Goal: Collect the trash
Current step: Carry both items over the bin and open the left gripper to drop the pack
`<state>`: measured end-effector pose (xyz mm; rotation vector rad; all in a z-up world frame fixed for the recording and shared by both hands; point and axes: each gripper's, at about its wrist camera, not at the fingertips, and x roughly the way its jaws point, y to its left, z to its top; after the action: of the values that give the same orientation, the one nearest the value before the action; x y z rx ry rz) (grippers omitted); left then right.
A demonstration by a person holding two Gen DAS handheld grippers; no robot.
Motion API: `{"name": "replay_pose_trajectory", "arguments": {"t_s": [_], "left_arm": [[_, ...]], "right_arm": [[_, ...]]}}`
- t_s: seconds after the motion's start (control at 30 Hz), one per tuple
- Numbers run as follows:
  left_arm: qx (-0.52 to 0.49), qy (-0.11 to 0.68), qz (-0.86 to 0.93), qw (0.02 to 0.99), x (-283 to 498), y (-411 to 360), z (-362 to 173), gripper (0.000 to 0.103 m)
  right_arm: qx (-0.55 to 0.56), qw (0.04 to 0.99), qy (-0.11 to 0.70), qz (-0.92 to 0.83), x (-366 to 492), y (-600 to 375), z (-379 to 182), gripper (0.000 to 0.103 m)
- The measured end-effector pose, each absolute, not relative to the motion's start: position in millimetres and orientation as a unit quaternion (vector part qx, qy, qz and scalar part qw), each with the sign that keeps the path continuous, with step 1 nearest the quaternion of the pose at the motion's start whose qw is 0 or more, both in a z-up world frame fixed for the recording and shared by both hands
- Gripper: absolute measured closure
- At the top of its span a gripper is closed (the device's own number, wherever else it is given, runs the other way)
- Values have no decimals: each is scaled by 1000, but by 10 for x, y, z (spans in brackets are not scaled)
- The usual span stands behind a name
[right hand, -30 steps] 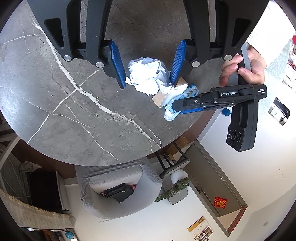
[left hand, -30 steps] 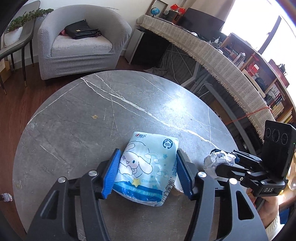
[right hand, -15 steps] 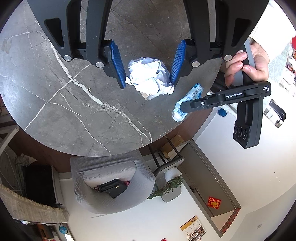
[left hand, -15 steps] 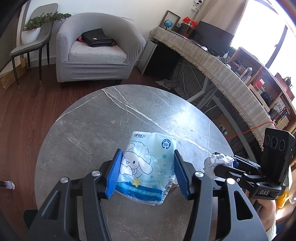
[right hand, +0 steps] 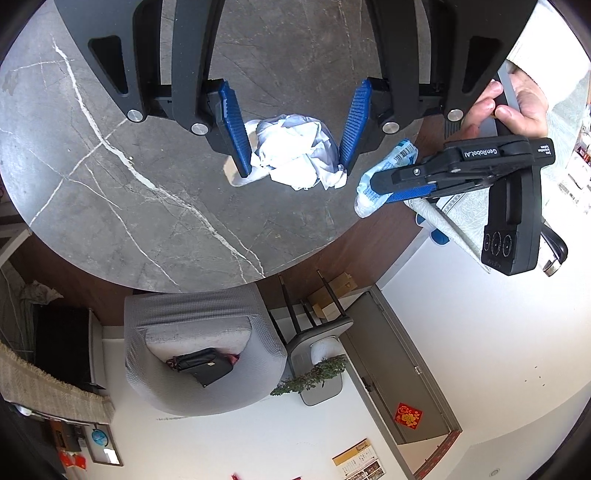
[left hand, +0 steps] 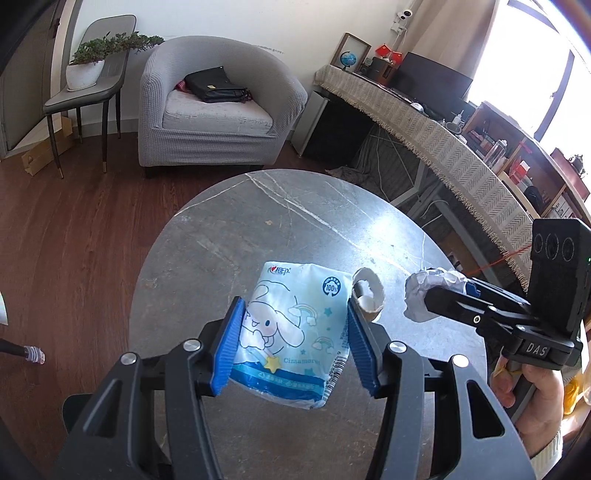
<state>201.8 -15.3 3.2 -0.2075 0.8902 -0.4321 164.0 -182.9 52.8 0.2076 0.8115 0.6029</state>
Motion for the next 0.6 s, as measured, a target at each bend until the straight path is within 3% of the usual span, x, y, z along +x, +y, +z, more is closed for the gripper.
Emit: {"name": "replay_pose_trajectory", "arguments": {"t_s": [0.6], "left_arm": [[-145,427,-147,880,1200,1144,-167,46]], "right_arm": [[4,837,398,376,1399,-306,573,54]]}}
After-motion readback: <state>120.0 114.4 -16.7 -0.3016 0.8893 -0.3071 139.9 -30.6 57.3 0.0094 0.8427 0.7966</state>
